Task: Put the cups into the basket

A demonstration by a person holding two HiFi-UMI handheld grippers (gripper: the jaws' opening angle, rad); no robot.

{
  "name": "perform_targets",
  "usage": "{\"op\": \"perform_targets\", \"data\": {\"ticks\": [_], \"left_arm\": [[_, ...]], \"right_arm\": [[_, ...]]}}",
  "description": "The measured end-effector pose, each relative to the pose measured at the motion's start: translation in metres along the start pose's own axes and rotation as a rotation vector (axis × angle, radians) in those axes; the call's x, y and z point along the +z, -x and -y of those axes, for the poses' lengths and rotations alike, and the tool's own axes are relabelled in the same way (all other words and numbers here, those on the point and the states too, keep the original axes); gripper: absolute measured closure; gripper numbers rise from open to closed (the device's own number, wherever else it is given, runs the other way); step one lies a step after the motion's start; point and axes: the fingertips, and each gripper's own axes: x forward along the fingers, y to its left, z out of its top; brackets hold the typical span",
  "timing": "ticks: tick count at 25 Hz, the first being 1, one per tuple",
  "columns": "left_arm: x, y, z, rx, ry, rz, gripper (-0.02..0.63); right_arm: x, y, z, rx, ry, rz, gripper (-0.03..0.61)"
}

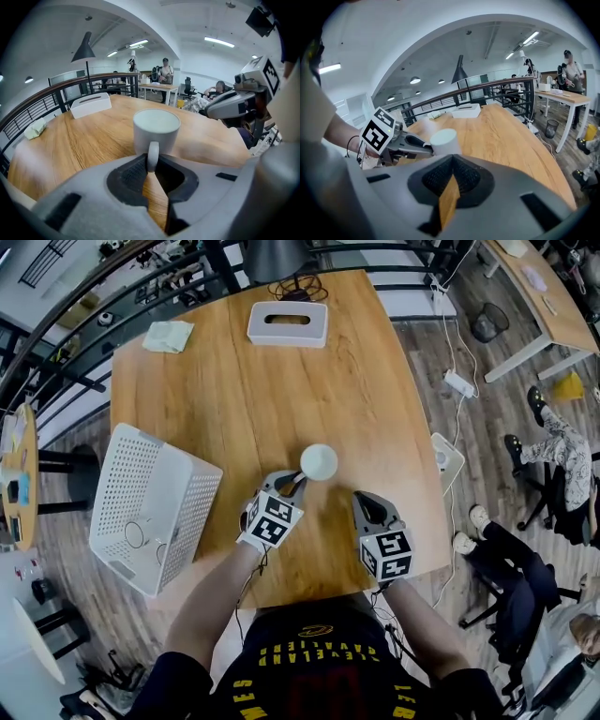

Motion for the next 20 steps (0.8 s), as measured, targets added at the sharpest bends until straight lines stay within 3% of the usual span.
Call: {"op": "perform_targets", "data": {"ticks": [7,12,20], "left_arm": [[0.022,0.011,0.006,-0.019,-0.029,0.060,0.562],[0.016,0.034,0.012,-0.031,-0.055,0.090,0.563],[0.029,0.086,0.006,-0.026,0.053,0.220,0.563]], "right_arm": [[0.008,0.003,0.003,-0.012,-0.004,0.016,0.565],[0.005,0.005,-0.014,0.004,0.012,-0.004,0.565],[0.006,0.013,-0.034,0.013,0.032,0.000,0.565]]}}
